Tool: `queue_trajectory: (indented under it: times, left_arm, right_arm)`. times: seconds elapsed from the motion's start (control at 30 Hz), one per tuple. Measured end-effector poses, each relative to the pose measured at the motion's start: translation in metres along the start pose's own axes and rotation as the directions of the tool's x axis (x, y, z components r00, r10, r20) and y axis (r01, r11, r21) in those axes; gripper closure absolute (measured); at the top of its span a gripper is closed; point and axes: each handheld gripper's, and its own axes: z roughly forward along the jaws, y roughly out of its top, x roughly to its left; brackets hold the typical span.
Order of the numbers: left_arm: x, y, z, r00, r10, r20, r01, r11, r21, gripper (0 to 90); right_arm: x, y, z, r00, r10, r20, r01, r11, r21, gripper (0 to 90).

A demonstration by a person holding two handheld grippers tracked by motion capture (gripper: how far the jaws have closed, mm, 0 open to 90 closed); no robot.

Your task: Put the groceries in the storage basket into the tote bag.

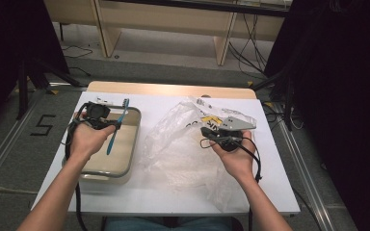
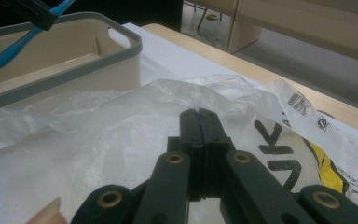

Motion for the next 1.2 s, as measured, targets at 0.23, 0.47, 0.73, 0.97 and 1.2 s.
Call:
queue_trajectory:
  times: [0.23, 0.47, 0.73, 0.97, 1.2]
  left_arm:
    - [-0.012, 0.0, -0.007, 0.9989, 0.027, 0.039, -0.026, 0.9996, -0.013, 81.5]
    - [-0.027, 0.001, -0.016, 0.9952, 0.059, 0.078, -0.057, 0.9979, -0.032, 81.5]
    - [-0.042, -0.001, -0.021, 0.9878, 0.091, 0.127, -0.086, 0.9955, -0.04, 81.5]
    - [-0.054, -0.003, -0.022, 0.98, 0.123, 0.156, -0.119, 0.9922, -0.04, 81.5]
    - [-0.067, -0.004, -0.024, 0.9687, 0.145, 0.201, -0.141, 0.9894, -0.034, 81.5]
  right_arm:
    - [0.0, 0.0, 0.0, 1.0, -0.002, -0.001, 0.002, 1.0, 0.001, 90.0]
    - [0.0, 0.0, 0.0, 1.0, -0.001, -0.001, 0.001, 1.0, 0.002, 90.0]
    - [0.0, 0.0, 0.0, 1.0, -0.001, 0.0, 0.001, 1.0, 0.002, 90.0]
    - [0.0, 0.0, 0.0, 1.0, -0.003, -0.001, 0.003, 1.0, 0.003, 90.0]
    - [0.001, 0.0, 0.0, 1.0, -0.002, -0.002, 0.002, 1.0, 0.004, 90.0]
